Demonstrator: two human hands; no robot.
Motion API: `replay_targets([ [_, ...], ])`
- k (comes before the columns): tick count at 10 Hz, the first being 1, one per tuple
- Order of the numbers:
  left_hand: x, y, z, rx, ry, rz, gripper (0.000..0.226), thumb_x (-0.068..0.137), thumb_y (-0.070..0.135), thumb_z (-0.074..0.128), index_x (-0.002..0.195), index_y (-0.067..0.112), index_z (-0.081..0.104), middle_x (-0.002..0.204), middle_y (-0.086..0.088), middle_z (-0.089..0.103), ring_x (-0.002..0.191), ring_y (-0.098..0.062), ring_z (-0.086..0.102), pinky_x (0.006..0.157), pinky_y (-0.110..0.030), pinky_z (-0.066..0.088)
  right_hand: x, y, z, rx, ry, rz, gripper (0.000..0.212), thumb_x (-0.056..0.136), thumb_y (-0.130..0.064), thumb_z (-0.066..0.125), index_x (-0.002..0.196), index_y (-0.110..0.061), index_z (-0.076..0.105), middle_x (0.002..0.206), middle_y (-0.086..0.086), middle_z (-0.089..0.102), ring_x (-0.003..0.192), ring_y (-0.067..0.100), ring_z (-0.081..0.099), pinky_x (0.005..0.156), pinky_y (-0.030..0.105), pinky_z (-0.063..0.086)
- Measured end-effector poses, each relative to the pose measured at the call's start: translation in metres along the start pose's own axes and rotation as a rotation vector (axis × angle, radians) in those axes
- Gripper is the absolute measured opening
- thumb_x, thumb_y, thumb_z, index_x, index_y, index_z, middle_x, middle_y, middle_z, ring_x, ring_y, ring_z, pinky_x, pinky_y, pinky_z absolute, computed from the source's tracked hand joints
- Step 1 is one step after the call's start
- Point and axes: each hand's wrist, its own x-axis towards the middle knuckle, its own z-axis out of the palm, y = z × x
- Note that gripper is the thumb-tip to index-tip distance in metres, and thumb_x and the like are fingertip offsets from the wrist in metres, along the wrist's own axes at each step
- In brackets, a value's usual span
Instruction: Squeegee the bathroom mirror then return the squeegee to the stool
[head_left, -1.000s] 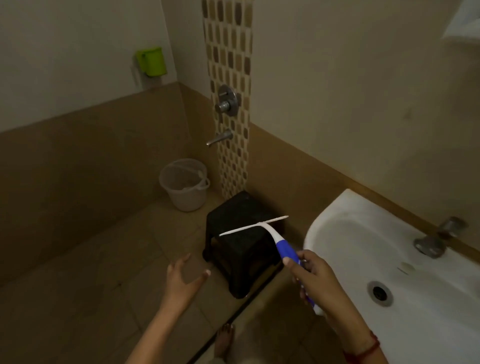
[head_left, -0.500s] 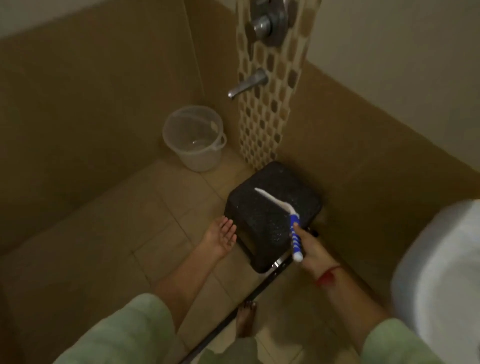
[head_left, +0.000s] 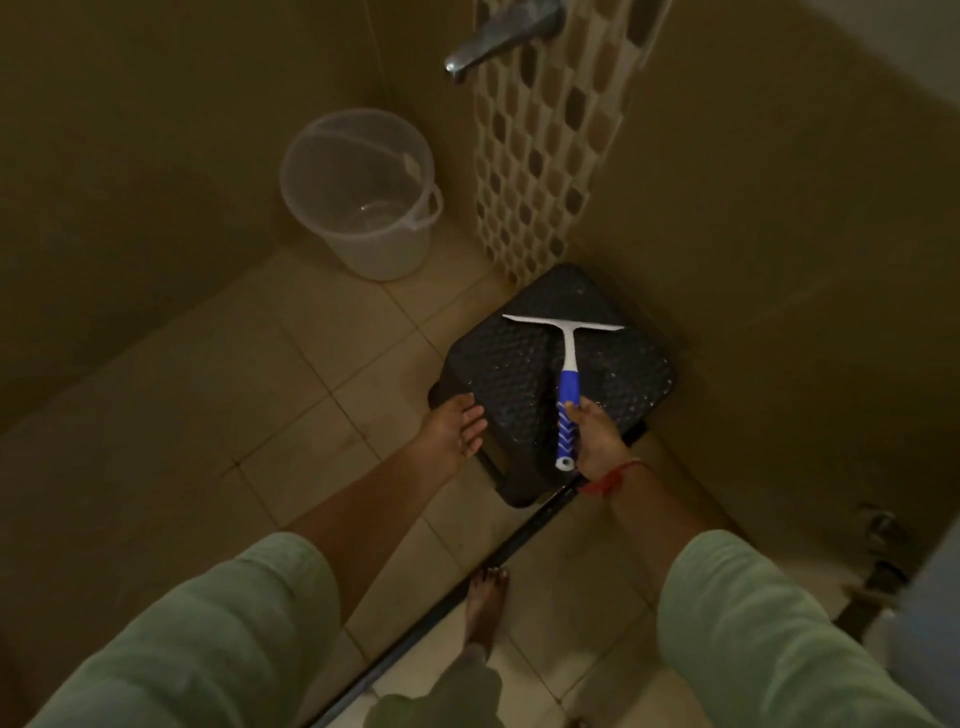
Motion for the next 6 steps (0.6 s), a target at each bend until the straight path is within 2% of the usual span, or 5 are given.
replay_targets([
  [1,0.010,-0.008,0.001,0.000,0.016,-0.005,0.035,0.096,0.023,0.044,0.129,0.013,0.050,0.135,-0.004,0.053,0.125,-0.018,0.049,0.093,-0.028,0.035,0.014,0.013,-0.002,-0.134,0.036,-0.002,0.030,0.093,-0.009,0.049,0.121,-0.001,0.052,0.105,0.016,0.059,0.088,0.026,0.058,0.084,0.041,0.049],
  [2,0.013,-0.015,-0.003,0.008,0.035,-0.015,0.036,0.095,0.023,0.047,0.128,0.011,0.052,0.134,-0.003,0.055,0.125,-0.018,0.050,0.091,-0.027,0.037,0.025,0.022,0.000,-0.259,0.159,-0.058,0.028,0.088,-0.003,0.055,0.115,0.004,0.056,0.098,0.014,0.059,0.068,0.016,0.055,0.070,0.031,0.049],
  [3,0.013,-0.018,-0.009,0.010,0.040,-0.005,0.036,0.094,0.023,0.049,0.129,0.011,0.052,0.133,-0.004,0.055,0.124,-0.018,0.051,0.088,-0.027,0.037,0.029,0.024,0.003,-0.299,0.235,-0.090,0.023,0.086,-0.004,0.059,0.108,0.000,0.059,0.101,0.015,0.062,0.068,0.014,0.054,0.071,0.030,0.045],
  [4,0.011,-0.022,-0.015,0.006,0.045,0.010,0.036,0.095,0.023,0.048,0.129,0.012,0.052,0.132,-0.004,0.056,0.121,-0.018,0.053,0.088,-0.027,0.038,0.027,0.026,0.000,-0.392,0.290,-0.160,0.023,0.085,-0.007,0.059,0.108,-0.003,0.059,0.110,0.016,0.063,0.084,0.019,0.056,0.077,0.028,0.043],
  [6,-0.007,-0.048,-0.030,0.113,0.084,0.042,0.035,0.094,0.025,0.049,0.125,0.011,0.055,0.107,0.000,0.064,0.076,-0.007,0.056,0.066,-0.022,0.041,-0.026,0.038,-0.006,-0.431,0.286,-0.345,0.026,0.084,-0.003,0.059,0.110,-0.003,0.058,0.107,0.015,0.063,0.087,0.016,0.055,0.075,0.025,0.041],
])
